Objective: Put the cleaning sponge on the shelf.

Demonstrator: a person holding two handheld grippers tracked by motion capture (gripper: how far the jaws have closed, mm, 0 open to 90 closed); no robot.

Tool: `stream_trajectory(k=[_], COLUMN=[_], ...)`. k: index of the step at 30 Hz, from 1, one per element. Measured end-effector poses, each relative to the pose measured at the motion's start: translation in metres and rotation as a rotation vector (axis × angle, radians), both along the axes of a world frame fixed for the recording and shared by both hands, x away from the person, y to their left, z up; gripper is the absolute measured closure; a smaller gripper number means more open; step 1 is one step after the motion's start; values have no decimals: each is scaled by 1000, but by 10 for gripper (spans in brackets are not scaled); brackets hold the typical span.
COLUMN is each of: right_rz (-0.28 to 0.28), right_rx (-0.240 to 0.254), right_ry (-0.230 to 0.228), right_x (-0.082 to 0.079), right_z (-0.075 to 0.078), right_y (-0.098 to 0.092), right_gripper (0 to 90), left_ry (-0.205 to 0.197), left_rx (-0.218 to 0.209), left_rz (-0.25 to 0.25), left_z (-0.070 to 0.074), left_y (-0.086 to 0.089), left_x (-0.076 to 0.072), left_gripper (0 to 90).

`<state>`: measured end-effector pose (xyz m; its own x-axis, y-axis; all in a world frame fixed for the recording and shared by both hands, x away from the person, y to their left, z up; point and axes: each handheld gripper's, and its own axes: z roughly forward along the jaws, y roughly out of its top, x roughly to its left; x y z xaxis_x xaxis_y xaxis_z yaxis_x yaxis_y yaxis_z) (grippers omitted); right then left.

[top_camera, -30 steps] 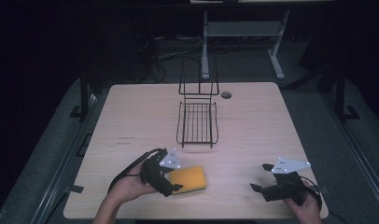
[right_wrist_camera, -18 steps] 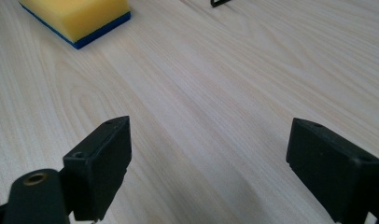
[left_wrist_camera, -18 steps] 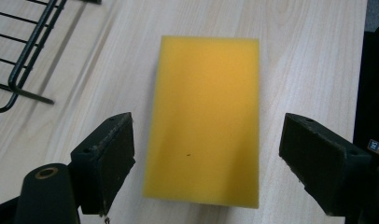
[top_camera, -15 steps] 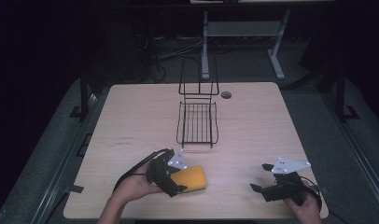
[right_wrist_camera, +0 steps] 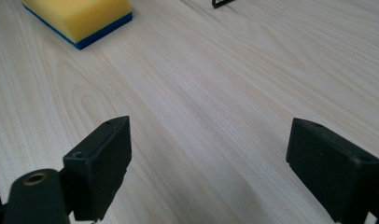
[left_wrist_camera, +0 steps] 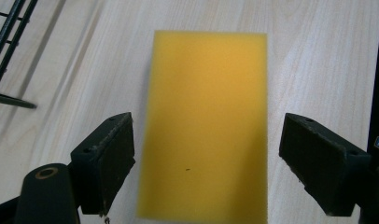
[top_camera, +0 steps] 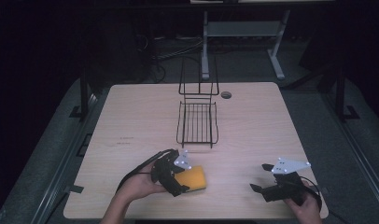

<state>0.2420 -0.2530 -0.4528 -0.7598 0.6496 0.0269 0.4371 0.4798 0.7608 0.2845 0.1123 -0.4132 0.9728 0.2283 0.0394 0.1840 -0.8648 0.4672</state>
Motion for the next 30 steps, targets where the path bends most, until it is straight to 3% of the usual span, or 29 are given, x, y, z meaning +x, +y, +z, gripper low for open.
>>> stream_trajectory(k=[30], right_rz=[14], right_rx=[3], right_ry=[7], right_x=[0], right_z=[-1], right_y=[2], right_gripper=[138], left_ry=[43], left_rx=[81], left_rz=[-9], left_z=[-19], left_y=[-15], left_x=[9], left_gripper=[175])
